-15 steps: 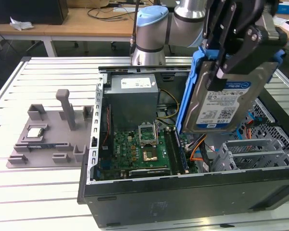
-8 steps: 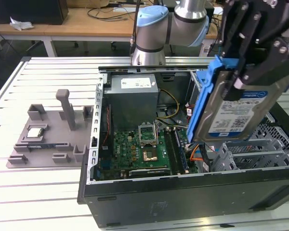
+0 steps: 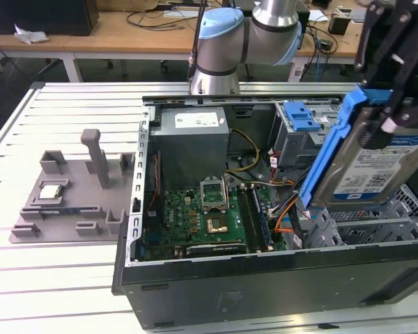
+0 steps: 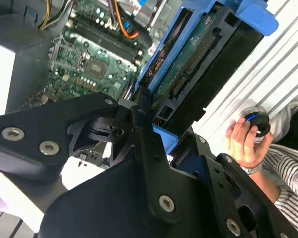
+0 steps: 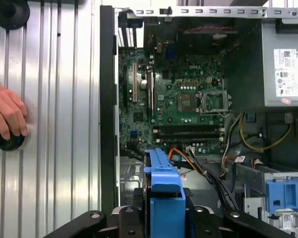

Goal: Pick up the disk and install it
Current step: 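Pick up the disk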

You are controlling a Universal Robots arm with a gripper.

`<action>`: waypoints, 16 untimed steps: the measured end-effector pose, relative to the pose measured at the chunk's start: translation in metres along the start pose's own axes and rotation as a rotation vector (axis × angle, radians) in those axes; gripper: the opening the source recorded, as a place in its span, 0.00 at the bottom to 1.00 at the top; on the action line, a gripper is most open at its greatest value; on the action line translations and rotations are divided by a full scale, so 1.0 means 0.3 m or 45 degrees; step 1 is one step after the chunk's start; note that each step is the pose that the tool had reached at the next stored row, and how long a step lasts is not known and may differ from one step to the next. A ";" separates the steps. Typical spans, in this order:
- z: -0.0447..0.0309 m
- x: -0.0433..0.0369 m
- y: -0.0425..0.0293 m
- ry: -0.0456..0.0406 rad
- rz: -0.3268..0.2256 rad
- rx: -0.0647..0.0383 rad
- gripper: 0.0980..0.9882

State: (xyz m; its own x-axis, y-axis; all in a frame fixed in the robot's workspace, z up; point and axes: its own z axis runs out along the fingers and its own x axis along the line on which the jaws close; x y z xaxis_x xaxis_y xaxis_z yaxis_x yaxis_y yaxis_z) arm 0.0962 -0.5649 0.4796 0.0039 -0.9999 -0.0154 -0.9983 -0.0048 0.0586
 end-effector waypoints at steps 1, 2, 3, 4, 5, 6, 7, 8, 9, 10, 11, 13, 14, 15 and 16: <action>0.004 0.000 -0.017 0.000 -0.001 -0.002 0.30; 0.008 0.000 -0.033 0.000 -0.001 -0.004 0.30; 0.021 0.000 -0.062 0.001 -0.002 -0.007 0.30; 0.029 -0.001 -0.084 0.001 -0.004 -0.008 0.30; 0.035 -0.005 -0.112 0.001 -0.007 -0.009 0.30; 0.039 -0.010 -0.127 0.002 -0.011 -0.009 0.30; 0.040 -0.015 -0.141 0.002 -0.016 -0.009 0.30; 0.040 -0.018 -0.147 0.002 -0.017 -0.009 0.30; 0.040 -0.018 -0.148 0.002 -0.017 -0.009 0.30; 0.040 -0.018 -0.148 0.002 -0.017 -0.009 0.30; 0.040 -0.018 -0.148 0.002 -0.017 -0.009 0.30; 0.040 -0.018 -0.148 0.002 -0.017 -0.009 0.30; 0.040 -0.018 -0.148 0.002 -0.017 -0.009 0.30; 0.040 -0.018 -0.148 0.002 -0.017 -0.010 0.30; 0.040 -0.018 -0.148 0.002 -0.017 -0.009 0.30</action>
State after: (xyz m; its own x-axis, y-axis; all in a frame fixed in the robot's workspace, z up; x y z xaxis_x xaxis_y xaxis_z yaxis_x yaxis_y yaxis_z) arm 0.1398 -0.5590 0.4652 0.0174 -0.9997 -0.0147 -0.9977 -0.0184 0.0658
